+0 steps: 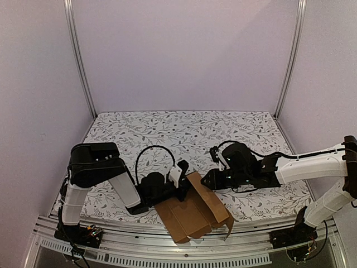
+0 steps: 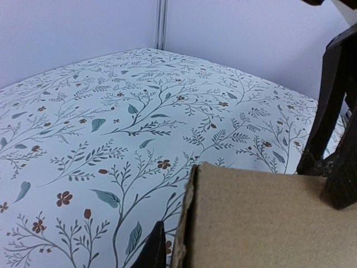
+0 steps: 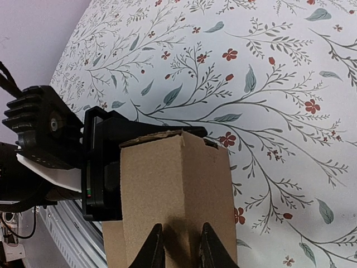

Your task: Fold the paper box

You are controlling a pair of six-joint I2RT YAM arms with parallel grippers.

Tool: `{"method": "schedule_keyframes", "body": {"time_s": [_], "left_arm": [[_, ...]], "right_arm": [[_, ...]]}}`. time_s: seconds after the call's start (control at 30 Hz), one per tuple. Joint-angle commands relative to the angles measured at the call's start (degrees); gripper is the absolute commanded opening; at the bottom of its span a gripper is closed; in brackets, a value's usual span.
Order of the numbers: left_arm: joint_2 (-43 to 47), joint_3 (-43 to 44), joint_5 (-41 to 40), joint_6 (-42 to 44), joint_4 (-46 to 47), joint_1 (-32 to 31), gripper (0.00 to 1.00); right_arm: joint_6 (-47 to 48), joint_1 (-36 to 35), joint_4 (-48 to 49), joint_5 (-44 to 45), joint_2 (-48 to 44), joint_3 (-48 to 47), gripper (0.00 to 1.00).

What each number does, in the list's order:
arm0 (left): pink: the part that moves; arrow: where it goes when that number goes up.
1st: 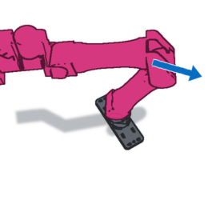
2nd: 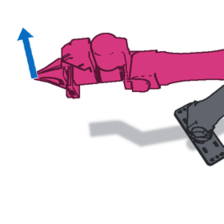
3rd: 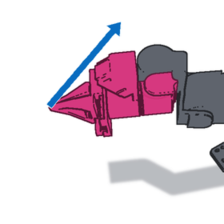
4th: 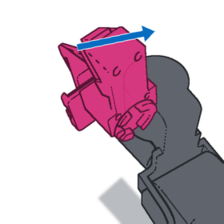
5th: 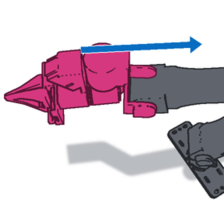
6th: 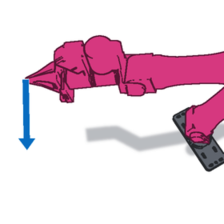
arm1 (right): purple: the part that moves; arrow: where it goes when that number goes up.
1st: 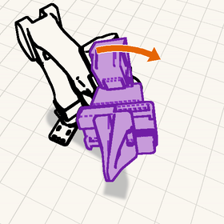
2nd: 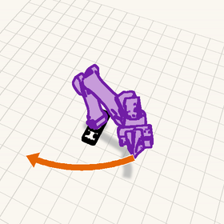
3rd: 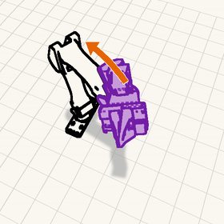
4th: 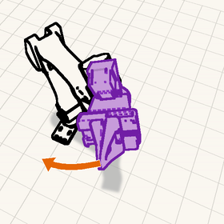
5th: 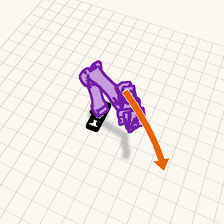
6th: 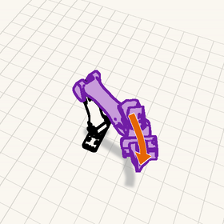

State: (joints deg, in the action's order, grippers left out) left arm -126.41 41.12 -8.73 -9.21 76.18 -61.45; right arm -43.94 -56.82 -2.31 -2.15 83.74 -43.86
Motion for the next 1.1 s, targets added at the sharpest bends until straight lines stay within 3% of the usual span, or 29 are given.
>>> {"method": "schedule_keyframes", "body": {"time_s": [0.0,0.2,0.37,0.5,0.63,0.93,1.07], "left_arm": [[-1.1,1.5,1.5,-0.3,11.1,0.9,0.17],[-1.0,1.3,2.8,0.0,11.1,0.8,0.26],[-1.1,0.7,2.4,0.3,11.1,0.9,0.26],[-1.7,1.5,3.6,0.1,11.2,0.9,0.18],[-2.0,2.3,4.5,0.0,11.1,0.9,0.00],[-0.1,0.5,3.5,0.9,10.8,0.9,0.00],[2.7,-1.8,0.3,2.0,7.8,0.9,0.00]], "right_arm": [[-0.3,0.2,-1.9,0.0,-0.2,0.4,0.21],[-0.4,0.1,-2.0,0.2,-0.3,0.7,0.21],[-0.4,0.2,-1.9,0.0,-0.3,0.6,0.20],[-0.5,0.1,-2.0,-0.2,-0.2,0.6,0.20],[-0.6,0.0,-2.0,-0.3,-0.2,0.5,0.20],[-0.7,-0.2,-2.2,0.3,-0.2,0.0,0.21],[0.2,-0.2,-4.2,1.8,-1.2,-1.4,0.30]]}}
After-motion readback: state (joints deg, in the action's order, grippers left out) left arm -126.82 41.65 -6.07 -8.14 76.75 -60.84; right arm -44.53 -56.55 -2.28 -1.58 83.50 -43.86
